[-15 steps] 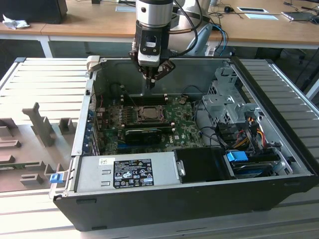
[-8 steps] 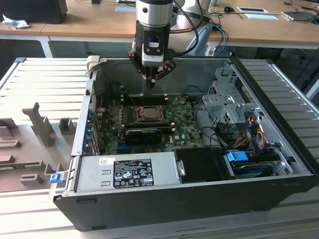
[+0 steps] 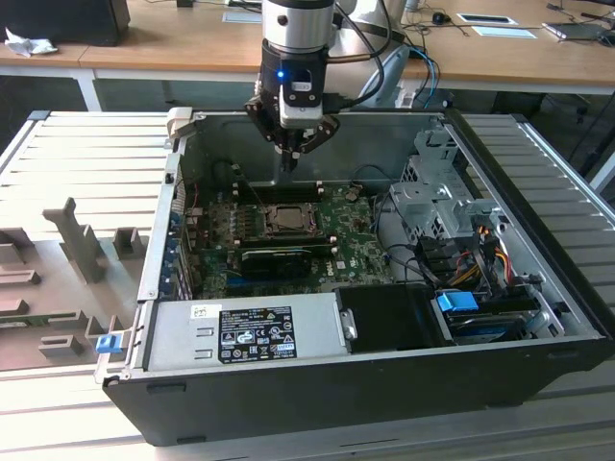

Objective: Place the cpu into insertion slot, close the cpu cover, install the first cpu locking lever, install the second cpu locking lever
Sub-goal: 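Install the first cpu locking lever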

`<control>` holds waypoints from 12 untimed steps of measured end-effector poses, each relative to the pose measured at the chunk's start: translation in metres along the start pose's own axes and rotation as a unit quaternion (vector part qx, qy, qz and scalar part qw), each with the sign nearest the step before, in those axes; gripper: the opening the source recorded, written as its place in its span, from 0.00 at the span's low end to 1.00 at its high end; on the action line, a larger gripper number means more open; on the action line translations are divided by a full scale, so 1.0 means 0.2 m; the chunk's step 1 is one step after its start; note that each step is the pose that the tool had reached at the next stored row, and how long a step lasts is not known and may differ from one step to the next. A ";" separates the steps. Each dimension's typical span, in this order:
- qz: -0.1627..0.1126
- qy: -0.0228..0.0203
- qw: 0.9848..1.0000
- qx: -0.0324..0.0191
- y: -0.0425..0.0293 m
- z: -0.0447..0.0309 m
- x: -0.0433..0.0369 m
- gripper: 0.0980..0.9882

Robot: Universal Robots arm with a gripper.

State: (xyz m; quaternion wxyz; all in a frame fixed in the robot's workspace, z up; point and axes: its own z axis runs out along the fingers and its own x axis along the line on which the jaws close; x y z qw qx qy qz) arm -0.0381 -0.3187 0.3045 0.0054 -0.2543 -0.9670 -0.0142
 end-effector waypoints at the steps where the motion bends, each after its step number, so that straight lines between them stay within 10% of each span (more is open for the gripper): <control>1: -0.003 0.000 1.000 0.000 0.000 0.000 0.000 0.01; 12: -0.056 0.001 0.998 0.001 0.000 0.000 0.000 0.01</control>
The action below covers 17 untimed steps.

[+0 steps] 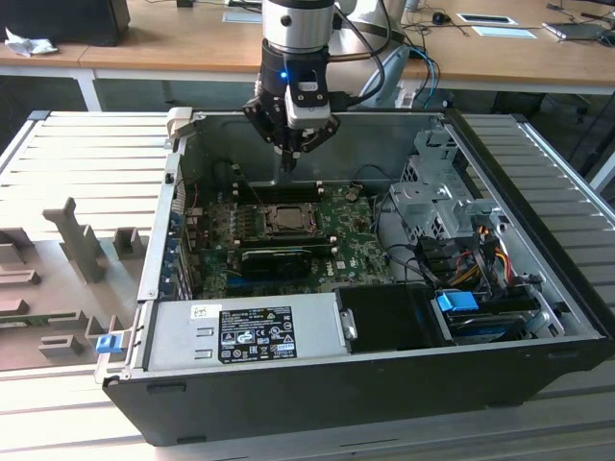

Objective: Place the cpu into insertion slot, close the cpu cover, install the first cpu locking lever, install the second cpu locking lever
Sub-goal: 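Install the first cpu locking lever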

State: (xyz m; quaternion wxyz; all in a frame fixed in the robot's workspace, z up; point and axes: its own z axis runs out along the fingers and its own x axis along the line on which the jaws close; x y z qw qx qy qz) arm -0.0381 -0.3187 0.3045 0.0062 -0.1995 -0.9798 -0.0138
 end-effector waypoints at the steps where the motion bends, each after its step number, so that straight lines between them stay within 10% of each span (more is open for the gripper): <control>1: -0.006 0.000 1.000 0.000 0.000 0.000 0.000 0.01; 17: -0.099 0.003 0.995 0.002 0.000 0.000 0.000 0.01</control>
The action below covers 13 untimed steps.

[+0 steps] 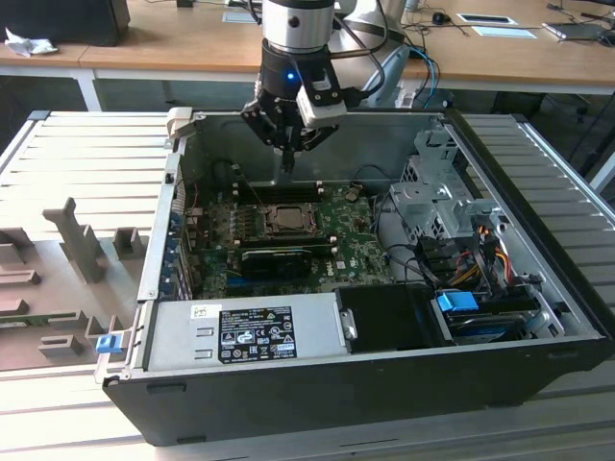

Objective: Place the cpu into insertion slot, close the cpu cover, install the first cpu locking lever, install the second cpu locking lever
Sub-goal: 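Install the first cpu locking lever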

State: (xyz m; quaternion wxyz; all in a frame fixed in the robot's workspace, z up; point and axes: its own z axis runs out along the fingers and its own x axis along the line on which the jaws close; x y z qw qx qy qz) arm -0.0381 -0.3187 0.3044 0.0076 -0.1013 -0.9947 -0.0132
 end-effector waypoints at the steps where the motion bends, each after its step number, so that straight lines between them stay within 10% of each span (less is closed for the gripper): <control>1: -0.010 0.000 1.000 0.000 0.000 0.003 0.000 0.01; 5: -0.030 0.001 1.000 -0.001 -0.008 0.029 0.013 0.01; 8: -0.090 0.002 0.996 0.000 -0.009 0.055 0.014 0.01; 13: -0.093 -0.001 0.996 -0.001 -0.019 0.069 0.065 0.01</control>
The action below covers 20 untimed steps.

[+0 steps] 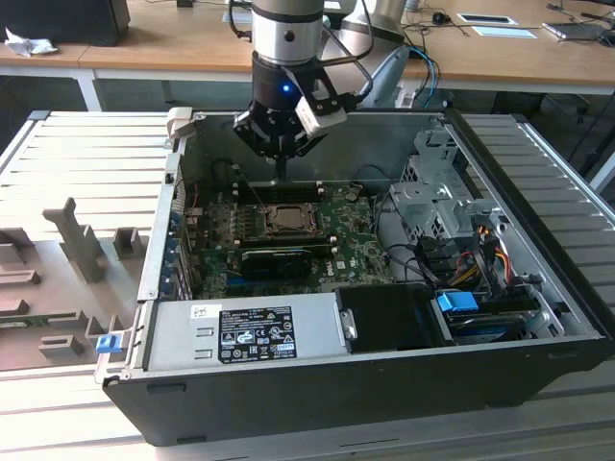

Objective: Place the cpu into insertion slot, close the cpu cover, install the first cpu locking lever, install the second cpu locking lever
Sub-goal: 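Install the first cpu locking lever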

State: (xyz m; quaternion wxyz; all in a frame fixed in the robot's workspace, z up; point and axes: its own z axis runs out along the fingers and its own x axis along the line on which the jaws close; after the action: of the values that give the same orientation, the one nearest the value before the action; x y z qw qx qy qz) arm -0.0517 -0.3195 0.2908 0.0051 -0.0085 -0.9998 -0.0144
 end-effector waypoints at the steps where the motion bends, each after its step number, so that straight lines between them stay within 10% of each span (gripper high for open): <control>1: 0.000 0.000 1.000 0.000 0.000 0.002 0.009 0.01; 7: -0.048 0.001 0.999 0.001 -0.003 0.065 0.035 0.01; 11: -0.049 -0.001 0.999 0.001 -0.005 0.091 0.138 0.01; 14: -0.049 -0.013 0.999 0.001 -0.005 0.105 0.209 0.01; 20: -0.042 -0.014 0.999 0.001 0.014 0.145 0.297 0.01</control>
State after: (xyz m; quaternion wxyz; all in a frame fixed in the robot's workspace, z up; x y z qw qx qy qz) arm -0.1113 -0.3149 0.2625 -0.0098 0.0332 -0.9993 -0.0139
